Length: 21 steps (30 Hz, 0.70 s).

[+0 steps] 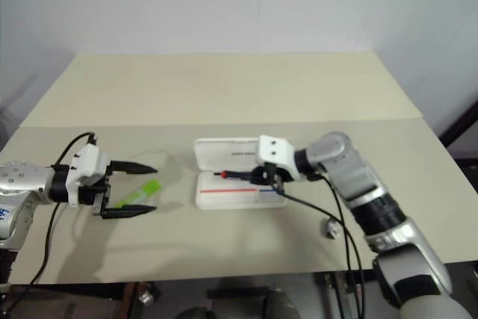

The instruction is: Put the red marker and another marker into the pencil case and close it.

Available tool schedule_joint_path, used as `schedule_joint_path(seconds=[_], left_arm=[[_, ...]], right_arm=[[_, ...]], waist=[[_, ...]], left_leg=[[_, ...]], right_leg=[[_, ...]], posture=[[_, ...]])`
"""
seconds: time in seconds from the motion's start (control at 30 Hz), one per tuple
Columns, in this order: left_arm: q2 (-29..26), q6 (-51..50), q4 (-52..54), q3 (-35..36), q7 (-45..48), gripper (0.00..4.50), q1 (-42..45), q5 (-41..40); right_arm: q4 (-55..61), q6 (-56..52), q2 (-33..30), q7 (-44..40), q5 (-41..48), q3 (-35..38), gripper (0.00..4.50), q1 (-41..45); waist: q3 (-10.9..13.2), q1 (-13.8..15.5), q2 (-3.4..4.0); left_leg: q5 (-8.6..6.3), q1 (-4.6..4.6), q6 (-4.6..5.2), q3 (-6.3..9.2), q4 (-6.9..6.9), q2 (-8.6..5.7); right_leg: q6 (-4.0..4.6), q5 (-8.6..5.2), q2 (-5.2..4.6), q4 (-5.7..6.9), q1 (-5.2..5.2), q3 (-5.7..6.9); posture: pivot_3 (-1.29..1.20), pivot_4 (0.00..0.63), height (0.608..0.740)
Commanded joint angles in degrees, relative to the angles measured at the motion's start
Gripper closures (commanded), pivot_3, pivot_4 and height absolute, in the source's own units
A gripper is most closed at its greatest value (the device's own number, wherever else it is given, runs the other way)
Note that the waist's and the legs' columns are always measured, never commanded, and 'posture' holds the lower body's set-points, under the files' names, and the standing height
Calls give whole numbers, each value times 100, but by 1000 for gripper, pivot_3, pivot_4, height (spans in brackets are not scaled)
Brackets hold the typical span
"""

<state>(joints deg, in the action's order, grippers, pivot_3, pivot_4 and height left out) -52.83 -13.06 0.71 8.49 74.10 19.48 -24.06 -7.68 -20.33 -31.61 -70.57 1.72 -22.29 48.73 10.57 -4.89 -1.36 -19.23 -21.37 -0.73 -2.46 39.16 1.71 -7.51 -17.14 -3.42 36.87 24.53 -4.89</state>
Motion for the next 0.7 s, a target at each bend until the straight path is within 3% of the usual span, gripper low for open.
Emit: schedule_joint_path(seconds=[0.03, 0.2, 0.47, 0.7], left_arm=[[-80, -32, 364, 133, -123, 0, -51, -47], [-73, -121, 521, 144, -209, 0, -108, -96], [-64, -185, 623, 166, -277, 0, -171, -144], [-35, -168, 594, 93, -262, 0, -80, -130]], right_arm=[[-332, 392, 275, 135, -163, -78, 3930, 251], [-805, 878, 512, 199, -388, -184, 3930, 373], [-739, 949, 569, 155, -328, -34, 1215, 357], [425, 27, 331, -159, 306, 251, 1215, 93]], waist=[[0, 2, 0], [0, 1, 0], [0, 3, 0], [0, 15, 0]], left_leg=[[0, -1, -1, 1, 0, 1], [0, -2, 0, 1, -2, 0], [0, -2, 0, 2, -2, 0], [-1, -2, -1, 7, -4, 3]], right_leg=[[0, 0, 1, 0, 1, 1], [0, 0, -4, -2, 2, 3], [0, 0, -6, -2, 1, 7], [0, 0, -5, -2, 2, 12]], posture=[[0, 150, 740], [0, 150, 740], [0, 150, 740], [0, 150, 740]])
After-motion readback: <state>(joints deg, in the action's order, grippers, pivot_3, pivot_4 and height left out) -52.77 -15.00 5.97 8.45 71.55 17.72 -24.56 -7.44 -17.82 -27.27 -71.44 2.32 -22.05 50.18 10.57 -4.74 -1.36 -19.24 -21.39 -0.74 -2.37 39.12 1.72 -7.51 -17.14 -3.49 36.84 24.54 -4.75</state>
